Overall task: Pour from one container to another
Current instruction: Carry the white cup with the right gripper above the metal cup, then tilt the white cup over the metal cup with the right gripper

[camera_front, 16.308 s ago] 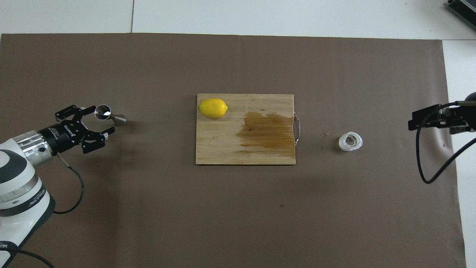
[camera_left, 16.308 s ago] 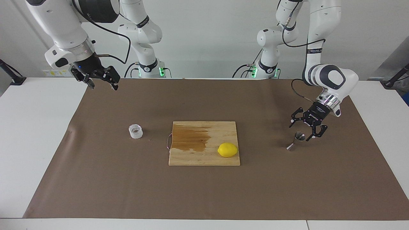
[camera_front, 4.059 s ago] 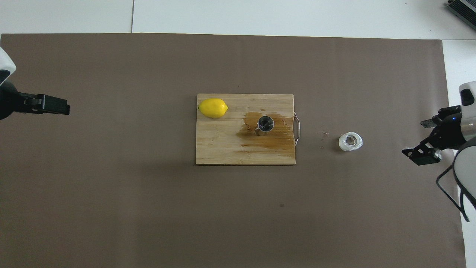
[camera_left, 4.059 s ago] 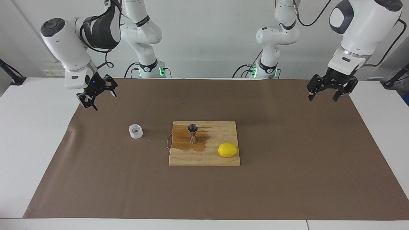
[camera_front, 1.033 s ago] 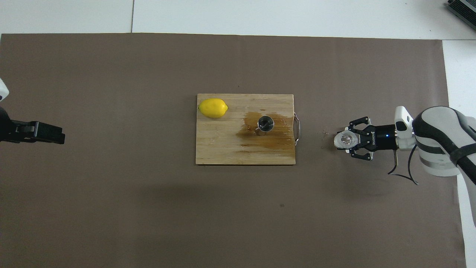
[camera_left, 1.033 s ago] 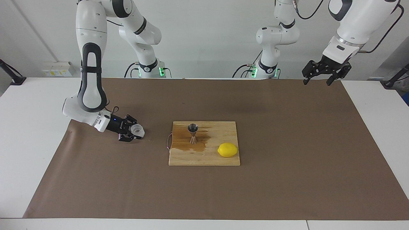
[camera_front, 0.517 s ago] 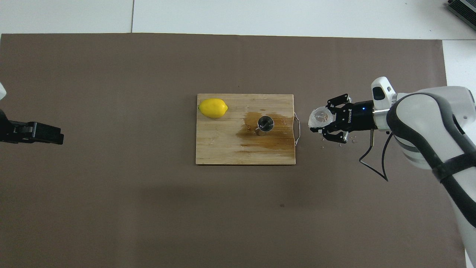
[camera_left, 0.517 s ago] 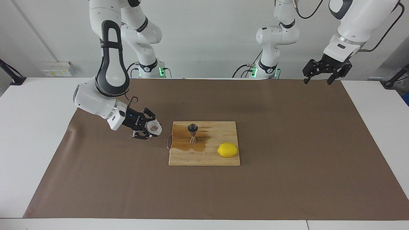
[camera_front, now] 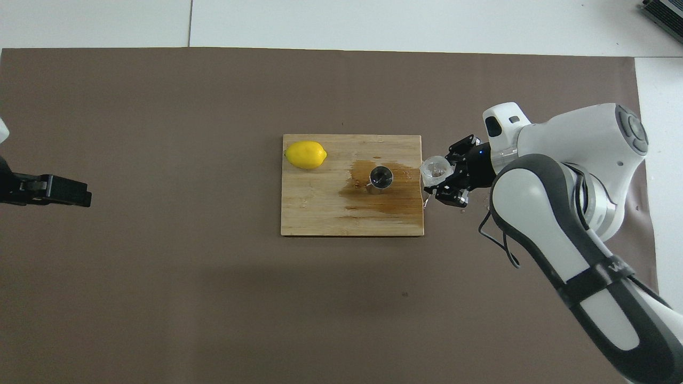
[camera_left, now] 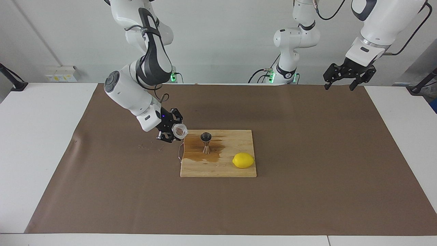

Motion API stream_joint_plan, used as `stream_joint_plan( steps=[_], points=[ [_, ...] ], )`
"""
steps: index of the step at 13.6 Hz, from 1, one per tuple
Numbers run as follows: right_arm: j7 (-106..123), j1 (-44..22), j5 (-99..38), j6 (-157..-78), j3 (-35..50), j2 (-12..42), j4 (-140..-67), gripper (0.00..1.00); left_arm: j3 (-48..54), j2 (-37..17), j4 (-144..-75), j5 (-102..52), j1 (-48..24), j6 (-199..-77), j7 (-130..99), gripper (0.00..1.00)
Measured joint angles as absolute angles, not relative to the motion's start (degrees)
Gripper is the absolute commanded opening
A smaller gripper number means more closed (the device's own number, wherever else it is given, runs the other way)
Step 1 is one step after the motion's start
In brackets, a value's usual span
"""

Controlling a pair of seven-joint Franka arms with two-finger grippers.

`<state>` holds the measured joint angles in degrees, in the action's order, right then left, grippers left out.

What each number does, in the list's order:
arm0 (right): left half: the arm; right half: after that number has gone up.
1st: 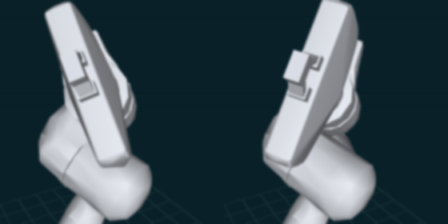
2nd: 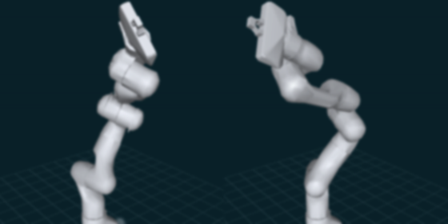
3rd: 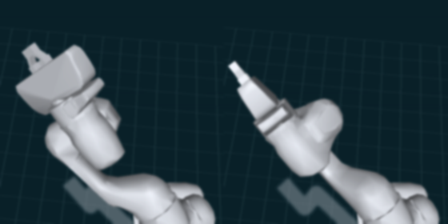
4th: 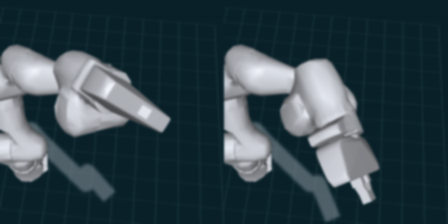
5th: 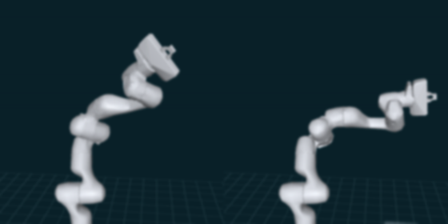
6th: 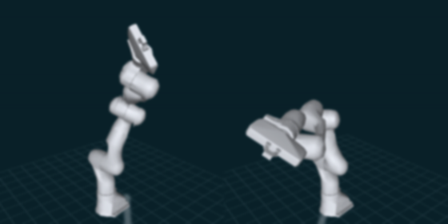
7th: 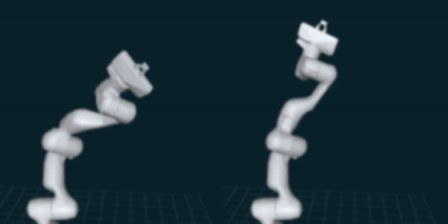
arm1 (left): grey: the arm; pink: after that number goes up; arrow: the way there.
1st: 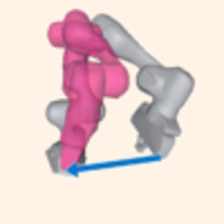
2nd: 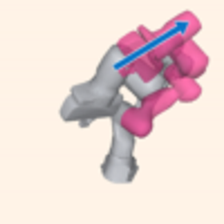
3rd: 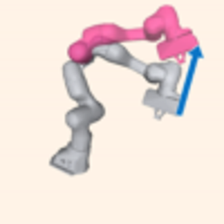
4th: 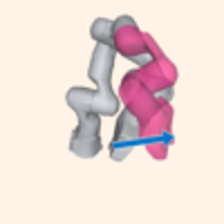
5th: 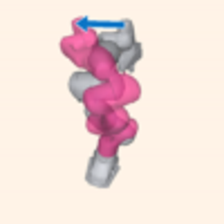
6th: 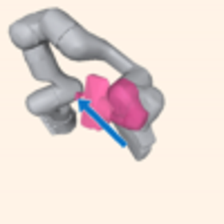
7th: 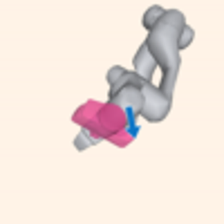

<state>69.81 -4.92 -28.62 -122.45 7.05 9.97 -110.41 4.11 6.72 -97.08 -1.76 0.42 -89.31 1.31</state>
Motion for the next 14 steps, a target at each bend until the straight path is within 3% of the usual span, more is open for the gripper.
stream_joint_plan(
  steps=[7,14],
  points=[
    [57.2,-13.6,-14.9,-126.2,7.1,9.9,-109.6,0.29,4.1,6.7,-97.1,-1.8,0.4,-89.3,1.3,1.0],
    [50.5,-15.0,-5.2,-125.2,7.0,9.9,-109.6,0.3,4.1,6.7,-97.1,-1.8,0.4,-89.3,1.3,1.0]
  ],
)
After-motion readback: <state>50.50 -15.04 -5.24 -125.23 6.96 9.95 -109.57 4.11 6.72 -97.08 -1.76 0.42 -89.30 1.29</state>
